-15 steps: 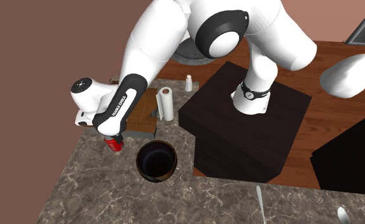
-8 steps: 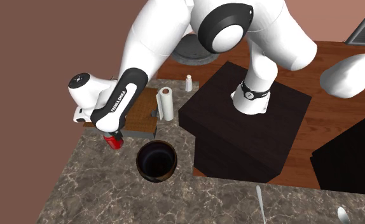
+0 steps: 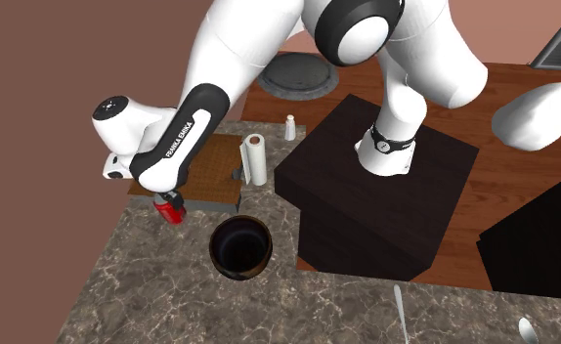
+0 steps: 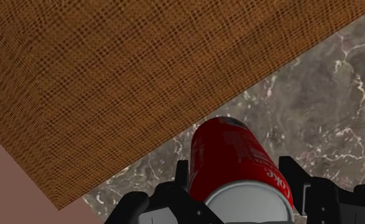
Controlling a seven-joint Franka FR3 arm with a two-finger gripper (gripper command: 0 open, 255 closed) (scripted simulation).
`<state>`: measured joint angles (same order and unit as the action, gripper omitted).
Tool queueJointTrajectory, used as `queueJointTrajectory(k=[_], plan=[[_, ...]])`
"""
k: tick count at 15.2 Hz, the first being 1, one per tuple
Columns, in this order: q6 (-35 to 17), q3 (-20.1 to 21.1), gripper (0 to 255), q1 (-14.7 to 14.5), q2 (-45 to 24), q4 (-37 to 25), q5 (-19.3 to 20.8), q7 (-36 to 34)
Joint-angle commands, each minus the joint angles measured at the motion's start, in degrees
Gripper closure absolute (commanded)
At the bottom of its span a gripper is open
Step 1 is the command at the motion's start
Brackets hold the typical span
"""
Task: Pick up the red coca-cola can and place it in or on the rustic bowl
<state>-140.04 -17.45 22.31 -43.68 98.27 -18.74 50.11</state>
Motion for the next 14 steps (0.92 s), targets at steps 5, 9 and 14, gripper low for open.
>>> queueJointTrajectory(k=[5, 9, 14], plan=[[2.7, -1.2, 255, -0.8, 3.8, 1.0, 1.2, -0.6], [4.6, -1.9, 255, -1.3, 5.9, 1.3, 2.0, -1.1], [7.1, -2.7, 255, -1.9, 8.5, 1.3, 3.0, -1.7]])
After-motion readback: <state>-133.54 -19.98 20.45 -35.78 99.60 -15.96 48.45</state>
